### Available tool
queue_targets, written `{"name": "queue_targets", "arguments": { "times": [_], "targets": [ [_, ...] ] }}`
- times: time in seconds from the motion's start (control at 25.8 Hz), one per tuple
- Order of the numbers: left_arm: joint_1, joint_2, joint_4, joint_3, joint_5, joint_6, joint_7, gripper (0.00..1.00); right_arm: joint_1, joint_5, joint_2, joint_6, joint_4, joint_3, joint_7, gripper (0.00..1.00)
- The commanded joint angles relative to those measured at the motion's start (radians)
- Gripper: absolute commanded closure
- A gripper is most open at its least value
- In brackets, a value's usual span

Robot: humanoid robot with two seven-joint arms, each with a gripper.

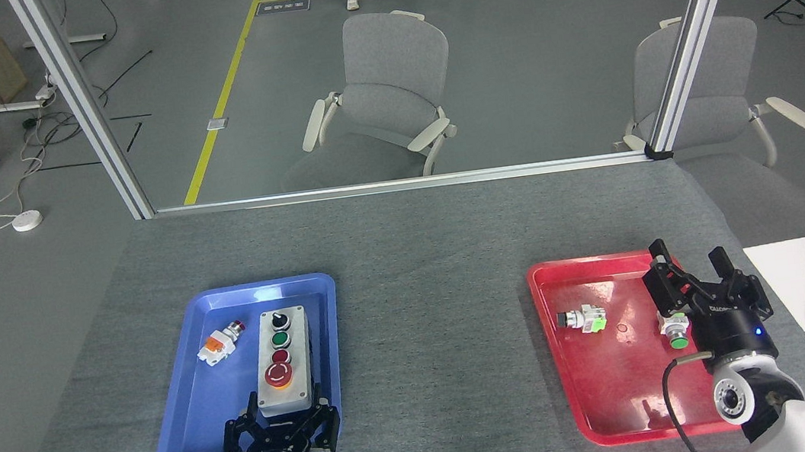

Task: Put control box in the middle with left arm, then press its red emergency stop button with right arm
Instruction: 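Drag the control box toward the robot with the left gripper, then slide the control box out of the blue tray to the table middle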

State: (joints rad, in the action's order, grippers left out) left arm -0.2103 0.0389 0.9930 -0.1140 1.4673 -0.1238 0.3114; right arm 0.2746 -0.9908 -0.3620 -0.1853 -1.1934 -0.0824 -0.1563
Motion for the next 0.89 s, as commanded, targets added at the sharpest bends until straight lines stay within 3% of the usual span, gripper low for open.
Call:
{"name": "queue_targets", "arguments": {
  "times": [0.0,0.23,0.46,0.54,0.85],
  "targets": [
    [-0.029,0.009,-0.063,-0.004,-0.001,-0.008,0.017,0.01,0.000,0.001,0.000,0.000,0.000,0.001,0.000,0.00],
    [-0.054,0.018,-0.119,-0.004,-0.005,-0.034,0.058,0.07,0.000,0.001,0.000,0.001,0.000,0.001,0.000,0.00],
    [-0.064,0.016,-0.140,-0.003,-0.050,-0.054,0.075,0.45,0.000,0.001,0.000,0.001,0.000,0.001,0.000,0.00],
    [-0.066,0.015,-0.140,-0.003,-0.051,-0.056,0.078,0.52,0.000,0.001,0.000,0.001,0.000,0.001,0.000,0.00],
    [-0.046,0.018,-0.024,-0.006,-0.051,-0.042,0.084,0.58,0.000,0.001,0.001,0.001,0.000,0.000,0.000,0.00]
  ]
}}
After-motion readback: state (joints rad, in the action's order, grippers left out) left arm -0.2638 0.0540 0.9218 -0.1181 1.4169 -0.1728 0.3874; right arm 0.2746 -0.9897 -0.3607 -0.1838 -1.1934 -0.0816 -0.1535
